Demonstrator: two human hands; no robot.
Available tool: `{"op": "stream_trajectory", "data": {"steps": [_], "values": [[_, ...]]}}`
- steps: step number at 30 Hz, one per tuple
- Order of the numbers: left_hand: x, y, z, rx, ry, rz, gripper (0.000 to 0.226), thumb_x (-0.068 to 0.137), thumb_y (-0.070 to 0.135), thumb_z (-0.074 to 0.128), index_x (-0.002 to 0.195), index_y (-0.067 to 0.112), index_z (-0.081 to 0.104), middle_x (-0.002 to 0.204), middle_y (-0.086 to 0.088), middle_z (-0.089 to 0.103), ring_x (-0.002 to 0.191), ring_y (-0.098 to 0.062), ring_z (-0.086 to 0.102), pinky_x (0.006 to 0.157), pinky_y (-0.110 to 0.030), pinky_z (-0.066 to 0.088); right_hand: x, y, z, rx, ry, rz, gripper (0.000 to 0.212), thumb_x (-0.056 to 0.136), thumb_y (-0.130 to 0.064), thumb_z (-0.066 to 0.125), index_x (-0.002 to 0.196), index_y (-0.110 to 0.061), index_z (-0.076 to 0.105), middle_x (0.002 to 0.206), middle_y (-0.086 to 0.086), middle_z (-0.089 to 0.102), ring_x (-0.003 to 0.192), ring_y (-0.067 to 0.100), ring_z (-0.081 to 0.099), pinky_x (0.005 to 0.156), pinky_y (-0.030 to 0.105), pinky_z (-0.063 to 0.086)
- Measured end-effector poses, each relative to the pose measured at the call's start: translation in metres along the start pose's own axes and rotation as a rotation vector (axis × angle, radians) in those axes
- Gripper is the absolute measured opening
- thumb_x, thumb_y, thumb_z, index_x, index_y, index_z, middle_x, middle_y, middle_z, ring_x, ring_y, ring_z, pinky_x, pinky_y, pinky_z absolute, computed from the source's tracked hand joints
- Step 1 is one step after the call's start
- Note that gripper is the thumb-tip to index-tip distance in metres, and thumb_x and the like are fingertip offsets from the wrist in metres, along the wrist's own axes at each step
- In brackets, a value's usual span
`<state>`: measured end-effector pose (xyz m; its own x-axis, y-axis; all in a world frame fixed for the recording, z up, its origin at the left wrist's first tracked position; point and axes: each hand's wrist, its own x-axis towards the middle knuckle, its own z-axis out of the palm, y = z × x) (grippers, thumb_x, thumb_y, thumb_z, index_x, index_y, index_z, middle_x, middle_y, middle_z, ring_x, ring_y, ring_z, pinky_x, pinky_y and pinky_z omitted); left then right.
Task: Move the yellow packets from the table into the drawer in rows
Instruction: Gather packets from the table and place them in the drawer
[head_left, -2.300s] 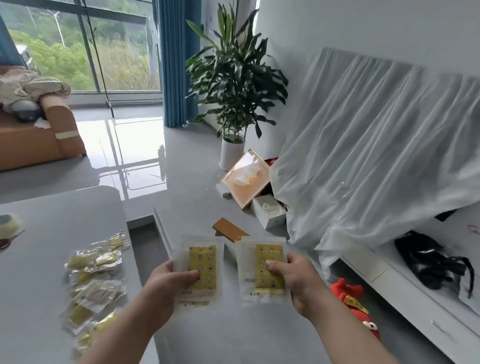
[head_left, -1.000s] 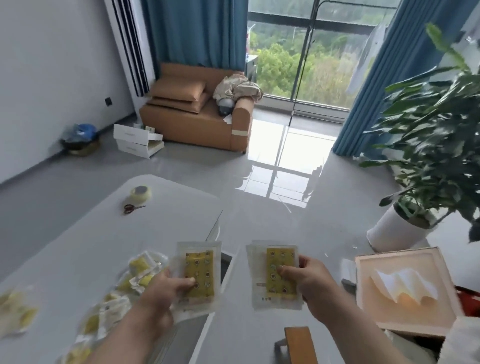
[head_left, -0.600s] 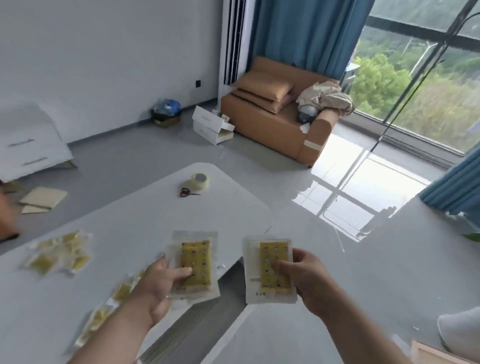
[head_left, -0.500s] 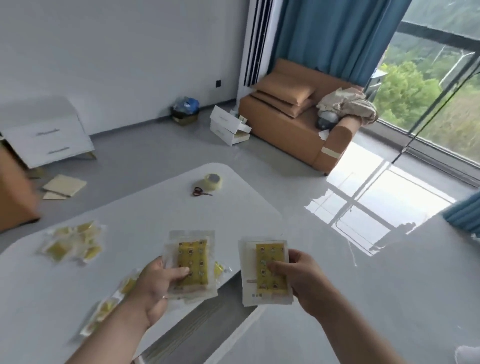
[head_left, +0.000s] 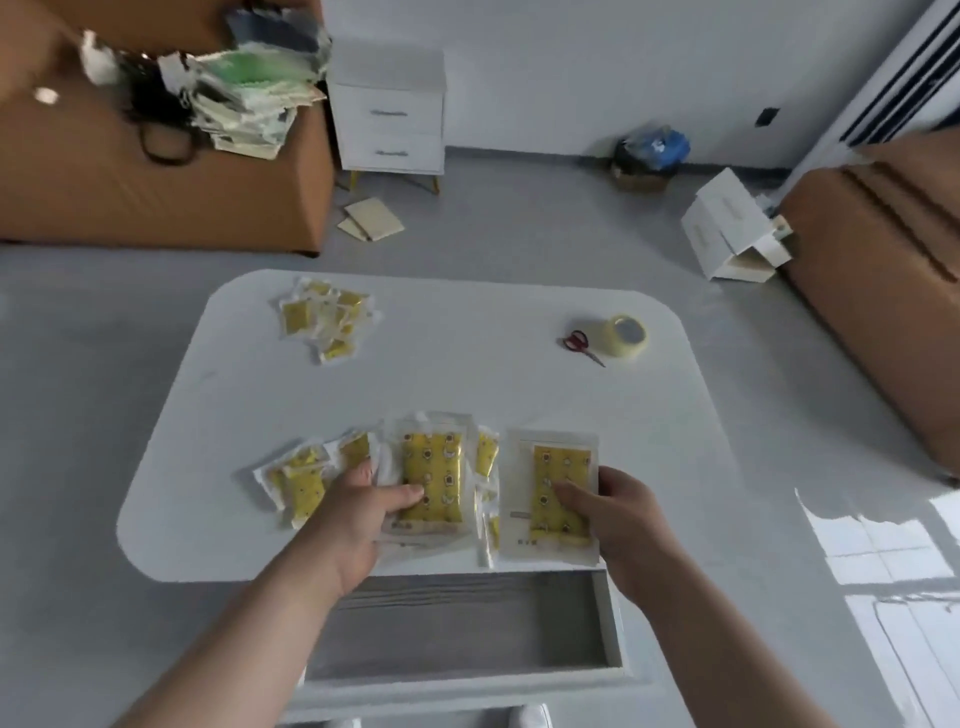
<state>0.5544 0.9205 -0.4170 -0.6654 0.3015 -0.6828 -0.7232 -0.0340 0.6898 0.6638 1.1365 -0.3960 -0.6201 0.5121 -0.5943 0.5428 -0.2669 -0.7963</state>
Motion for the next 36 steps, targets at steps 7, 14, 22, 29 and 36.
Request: {"op": "stream_trajectory", "data": {"steps": [7,14,22,29,36], "values": [[0.093,-0.061,-0.023,-0.028,0.018,0.06,0.031,0.081,-0.007,0.065,0.108,0.008,0.064,0.096,-0.008,0.076,0.103,-0.026,0.066,0.11,-0.046,0.036,0.104,0.071,0.025,-0.003,-0.078,-0.037,0.007,0.086,-0.007,0.069,0.092,-0.007,0.072,0.088,0.013,0.076,0.082,0.03,0.074,0.069,0.041,0.06],[0.183,-0.123,-0.059,0.018,0.031,0.216,0.023,0.078,-0.005,0.067,0.099,0.005,0.067,0.088,-0.012,0.076,0.098,-0.032,0.069,0.093,-0.048,0.05,0.195,0.153,0.069,-0.014,-0.162,-0.146,0.008,0.086,-0.006,0.068,0.092,-0.01,0.072,0.092,0.014,0.076,0.086,0.032,0.073,0.079,0.048,0.059],[0.248,-0.159,-0.072,-0.026,-0.042,0.398,0.023,0.08,-0.008,0.063,0.095,0.009,0.067,0.083,-0.011,0.076,0.078,-0.027,0.074,0.063,-0.04,0.061,0.262,0.195,0.107,0.043,-0.186,-0.299,0.008,0.085,-0.007,0.069,0.093,-0.008,0.07,0.091,0.012,0.077,0.081,0.029,0.075,0.077,0.045,0.06],[0.269,-0.168,-0.082,-0.016,-0.053,0.51,0.021,0.079,-0.011,0.063,0.096,0.003,0.063,0.084,-0.015,0.075,0.08,-0.031,0.074,0.071,-0.046,0.06,0.283,0.208,0.124,0.078,-0.217,-0.357,0.01,0.085,-0.007,0.07,0.095,-0.007,0.069,0.089,0.012,0.076,0.079,0.031,0.075,0.077,0.05,0.06],[0.262,-0.178,-0.086,-0.067,-0.023,0.475,0.035,0.078,-0.011,0.063,0.112,-0.003,0.059,0.096,-0.021,0.073,0.091,-0.037,0.071,0.084,-0.052,0.056,0.274,0.214,0.121,0.08,-0.239,-0.369,0.008,0.086,-0.006,0.069,0.093,-0.007,0.069,0.089,0.012,0.077,0.08,0.03,0.075,0.078,0.048,0.06]]}}
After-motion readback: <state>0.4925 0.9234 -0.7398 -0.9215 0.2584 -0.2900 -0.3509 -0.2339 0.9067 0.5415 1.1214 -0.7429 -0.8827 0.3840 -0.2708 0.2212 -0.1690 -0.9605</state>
